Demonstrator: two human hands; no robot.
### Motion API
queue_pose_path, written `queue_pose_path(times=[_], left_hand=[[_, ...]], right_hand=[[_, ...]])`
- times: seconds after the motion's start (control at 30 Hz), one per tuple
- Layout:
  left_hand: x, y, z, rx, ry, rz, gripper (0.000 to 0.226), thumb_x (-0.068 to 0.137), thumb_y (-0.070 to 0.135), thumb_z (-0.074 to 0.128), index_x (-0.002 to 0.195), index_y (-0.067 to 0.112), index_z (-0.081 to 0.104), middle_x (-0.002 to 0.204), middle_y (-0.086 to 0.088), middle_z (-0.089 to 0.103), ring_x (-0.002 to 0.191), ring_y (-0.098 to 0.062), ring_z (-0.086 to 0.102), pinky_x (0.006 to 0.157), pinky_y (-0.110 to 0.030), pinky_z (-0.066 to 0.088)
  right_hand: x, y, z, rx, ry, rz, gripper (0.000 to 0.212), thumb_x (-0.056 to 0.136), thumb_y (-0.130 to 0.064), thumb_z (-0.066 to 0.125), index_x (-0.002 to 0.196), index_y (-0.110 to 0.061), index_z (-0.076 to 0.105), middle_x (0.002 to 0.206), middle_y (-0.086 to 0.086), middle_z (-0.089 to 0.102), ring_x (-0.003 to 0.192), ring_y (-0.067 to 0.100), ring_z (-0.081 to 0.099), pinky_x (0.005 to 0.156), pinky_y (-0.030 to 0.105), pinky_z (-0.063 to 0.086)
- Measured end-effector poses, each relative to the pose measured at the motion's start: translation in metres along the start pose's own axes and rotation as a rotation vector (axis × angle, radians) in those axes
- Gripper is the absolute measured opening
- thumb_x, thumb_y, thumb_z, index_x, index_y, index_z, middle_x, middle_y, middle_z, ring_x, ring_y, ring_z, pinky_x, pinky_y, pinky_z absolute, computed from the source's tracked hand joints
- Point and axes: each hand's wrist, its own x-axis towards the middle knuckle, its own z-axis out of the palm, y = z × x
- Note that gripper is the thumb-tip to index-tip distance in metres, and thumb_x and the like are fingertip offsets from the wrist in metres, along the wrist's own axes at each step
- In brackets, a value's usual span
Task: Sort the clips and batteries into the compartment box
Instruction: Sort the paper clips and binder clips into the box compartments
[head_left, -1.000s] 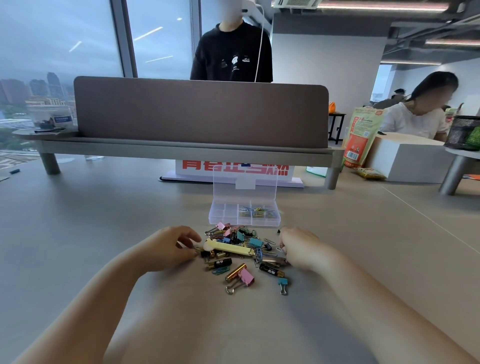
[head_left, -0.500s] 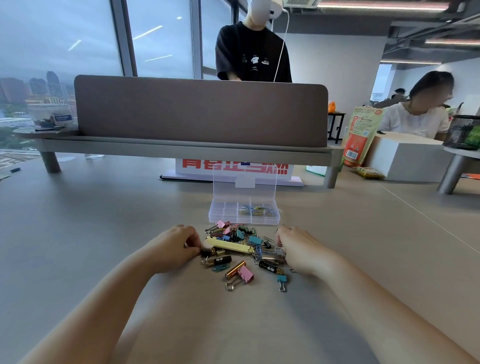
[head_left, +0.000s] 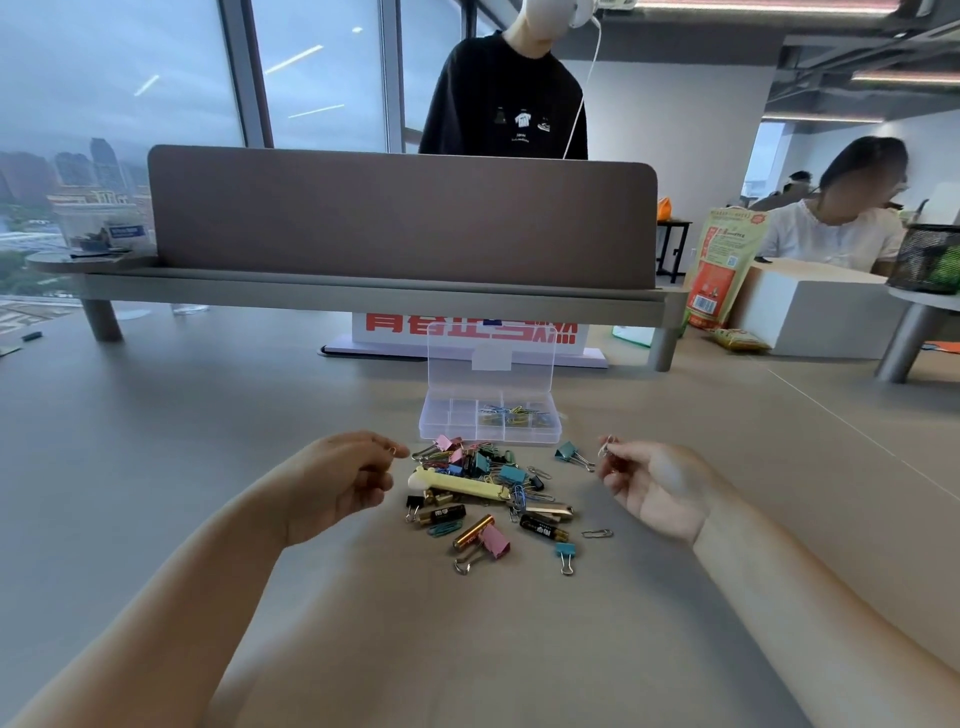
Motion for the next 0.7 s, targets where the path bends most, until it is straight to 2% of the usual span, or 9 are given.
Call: queue_pose_path(times=[0.1, 0.17, 0.23, 0.3, 0.33, 0.43, 0.53, 0.6, 0.7], left_hand=[[-0.007, 0.003, 0.007, -0.278, -0.066, -0.077, 0.020, 0.092, 0.003, 0.040, 0.079, 0.005, 0.055, 0.069, -0.008, 0.050, 0.053, -0.013, 0.051, 0.041, -0.018, 0.045], [-0.008, 0.003, 0.011, -0.235, -0.080, -0.085, 0.017, 0.089, 0.008, 0.043, 0.075, 0.009, 0.052, 0.070, -0.006, 0.052, 0.053, -0.013, 0.048, 0.040, -0.018, 0.040], [-0.008, -0.001, 0.014, 0.079, -0.044, 0.020, 0.012, 0.090, 0.013, 0.049, 0.078, 0.012, 0.053, 0.071, -0.002, 0.050, 0.055, -0.013, 0.045, 0.045, -0.019, 0.037], [-0.009, -0.007, 0.015, 0.576, -0.024, 0.257, 0.009, 0.089, 0.019, 0.059, 0.082, 0.017, 0.054, 0.066, 0.006, 0.044, 0.056, -0.008, 0.038, 0.051, -0.018, 0.033], [-0.008, -0.009, 0.017, 0.756, -0.052, 0.384, 0.009, 0.087, 0.023, 0.063, 0.082, 0.022, 0.056, 0.063, 0.009, 0.041, 0.054, -0.005, 0.035, 0.052, -0.017, 0.031], [-0.010, -0.011, 0.020, 0.999, -0.119, 0.541, 0.008, 0.081, 0.036, 0.068, 0.078, 0.034, 0.062, 0.062, 0.011, 0.042, 0.053, -0.005, 0.038, 0.055, -0.020, 0.032], [-0.011, -0.011, 0.022, 1.131, -0.055, 0.544, 0.005, 0.079, 0.044, 0.067, 0.081, 0.040, 0.065, 0.081, 0.016, 0.057, 0.068, -0.002, 0.050, 0.064, -0.024, 0.042], [-0.011, -0.012, 0.025, 1.193, -0.036, 0.548, 0.009, 0.080, 0.046, 0.066, 0.086, 0.040, 0.068, 0.089, 0.019, 0.059, 0.078, -0.001, 0.052, 0.070, -0.025, 0.046], [-0.011, -0.012, 0.030, 1.268, -0.038, 0.558, 0.013, 0.083, 0.046, 0.063, 0.093, 0.039, 0.068, 0.089, 0.022, 0.055, 0.083, -0.001, 0.052, 0.072, -0.024, 0.046]], right_hand=[[-0.001, 0.001, 0.000, 0.031, 0.000, 0.065, 0.023, 0.091, -0.006, 0.034, 0.075, -0.004, 0.050, 0.064, 0.007, 0.046, 0.057, 0.015, 0.041, 0.032, 0.014, 0.032], [-0.001, 0.001, -0.003, -0.105, -0.060, 0.062, 0.019, 0.090, -0.011, 0.041, 0.074, -0.006, 0.051, 0.063, 0.006, 0.047, 0.052, 0.013, 0.039, 0.031, 0.015, 0.027], [-0.004, 0.000, -0.007, -0.514, -0.143, -0.026, 0.010, 0.091, -0.013, 0.053, 0.082, -0.010, 0.054, 0.068, 0.002, 0.048, 0.051, 0.008, 0.037, 0.033, 0.013, 0.024], [-0.009, 0.001, -0.010, -0.996, -0.241, -0.122, 0.006, 0.086, -0.017, 0.066, 0.088, -0.014, 0.060, 0.072, -0.003, 0.051, 0.055, 0.004, 0.039, 0.041, 0.012, 0.029], [-0.011, 0.000, -0.011, -1.144, -0.294, -0.147, 0.011, 0.082, -0.019, 0.071, 0.090, -0.015, 0.063, 0.071, -0.004, 0.051, 0.056, 0.003, 0.040, 0.045, 0.012, 0.031], [-0.017, -0.004, -0.011, -1.324, -0.373, -0.194, 0.018, 0.076, -0.015, 0.078, 0.090, -0.014, 0.065, 0.065, -0.005, 0.045, 0.051, 0.000, 0.039, 0.050, 0.010, 0.032], [-0.017, -0.005, -0.008, -1.460, -0.345, -0.246, 0.016, 0.076, -0.015, 0.078, 0.084, -0.019, 0.065, 0.063, -0.007, 0.046, 0.050, -0.002, 0.040, 0.051, 0.010, 0.032], [-0.016, -0.003, -0.006, -1.527, -0.322, -0.289, 0.012, 0.077, -0.017, 0.077, 0.079, -0.021, 0.066, 0.062, -0.009, 0.049, 0.050, -0.003, 0.042, 0.051, 0.010, 0.032], [-0.018, -0.003, -0.002, -1.611, -0.297, -0.332, 0.008, 0.080, -0.018, 0.073, 0.079, -0.021, 0.066, 0.064, -0.013, 0.053, 0.054, -0.004, 0.046, 0.052, 0.007, 0.034]])
